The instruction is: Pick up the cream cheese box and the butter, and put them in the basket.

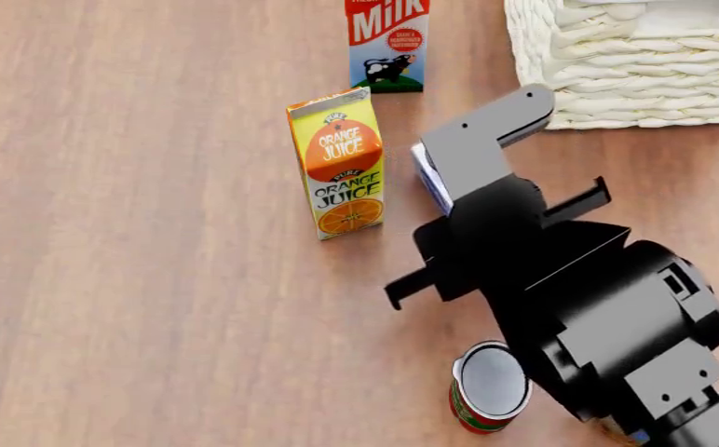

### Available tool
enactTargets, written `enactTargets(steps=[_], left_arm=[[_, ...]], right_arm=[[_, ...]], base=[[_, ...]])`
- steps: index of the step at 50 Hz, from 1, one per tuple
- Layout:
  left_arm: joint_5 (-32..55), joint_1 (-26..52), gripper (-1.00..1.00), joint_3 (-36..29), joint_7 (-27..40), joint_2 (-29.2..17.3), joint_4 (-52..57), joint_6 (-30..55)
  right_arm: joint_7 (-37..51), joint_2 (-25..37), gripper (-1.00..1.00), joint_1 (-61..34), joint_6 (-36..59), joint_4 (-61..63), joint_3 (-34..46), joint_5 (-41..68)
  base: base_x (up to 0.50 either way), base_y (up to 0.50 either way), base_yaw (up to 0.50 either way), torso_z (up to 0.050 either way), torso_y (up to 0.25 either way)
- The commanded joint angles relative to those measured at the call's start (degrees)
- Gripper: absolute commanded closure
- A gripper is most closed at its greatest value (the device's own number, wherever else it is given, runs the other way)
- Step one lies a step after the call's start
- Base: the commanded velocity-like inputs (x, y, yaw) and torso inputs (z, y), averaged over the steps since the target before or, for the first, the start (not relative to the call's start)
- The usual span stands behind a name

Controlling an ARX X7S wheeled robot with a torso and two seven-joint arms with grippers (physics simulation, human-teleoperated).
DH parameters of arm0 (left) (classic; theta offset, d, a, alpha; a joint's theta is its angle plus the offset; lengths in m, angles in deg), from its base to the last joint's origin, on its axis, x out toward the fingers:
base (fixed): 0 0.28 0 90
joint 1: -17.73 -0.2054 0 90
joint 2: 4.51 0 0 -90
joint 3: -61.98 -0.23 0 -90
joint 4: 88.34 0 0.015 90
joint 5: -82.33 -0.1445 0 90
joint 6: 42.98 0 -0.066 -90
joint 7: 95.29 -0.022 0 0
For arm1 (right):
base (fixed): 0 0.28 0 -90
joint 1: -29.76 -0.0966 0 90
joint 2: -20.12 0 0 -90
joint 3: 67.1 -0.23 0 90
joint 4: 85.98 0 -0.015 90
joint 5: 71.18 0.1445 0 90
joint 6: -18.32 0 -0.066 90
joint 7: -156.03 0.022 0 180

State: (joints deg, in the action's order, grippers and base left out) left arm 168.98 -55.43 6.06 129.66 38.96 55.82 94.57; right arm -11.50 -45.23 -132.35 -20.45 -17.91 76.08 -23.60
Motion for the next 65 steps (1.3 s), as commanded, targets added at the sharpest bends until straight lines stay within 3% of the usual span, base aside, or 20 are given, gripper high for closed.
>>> enactTargets(steps=[1, 34, 55, 65], left_arm=[[0.1, 0.1, -1.00, -0.2, 0.2, -0.2, 0.0, -0.2], [0.2, -0.5, -1.00, 0.1, 0.2, -0.5, 0.3, -0.7], [0.5, -0.4, -1.00, -0.1, 0.4, -0.9, 0.3, -1.1], [0.6, -0.6, -1.00, 0.0, 0.4, -0.9, 0.5, -1.3]], right_arm=[[3.2, 3.5, 1.00, 1.0, 2.2, 7.3, -2.6, 1.9], [16.3, 15.6, 1.00, 4.5, 9.5, 35.8, -13.0, 16.0], [26.2, 21.4, 1.00, 0.2, 16.0, 48.2, -20.6, 29.7], [32.8, 23.1, 1.00, -7.8, 20.2, 51.6, -24.1, 40.8]], base=[[0.00, 0.00, 0.00, 0.000, 0.000], [0.00, 0.00, 0.00, 0.000, 0.001], [0.00, 0.00, 0.00, 0.000, 0.001], [0.00, 0.00, 0.00, 0.000, 0.000]])
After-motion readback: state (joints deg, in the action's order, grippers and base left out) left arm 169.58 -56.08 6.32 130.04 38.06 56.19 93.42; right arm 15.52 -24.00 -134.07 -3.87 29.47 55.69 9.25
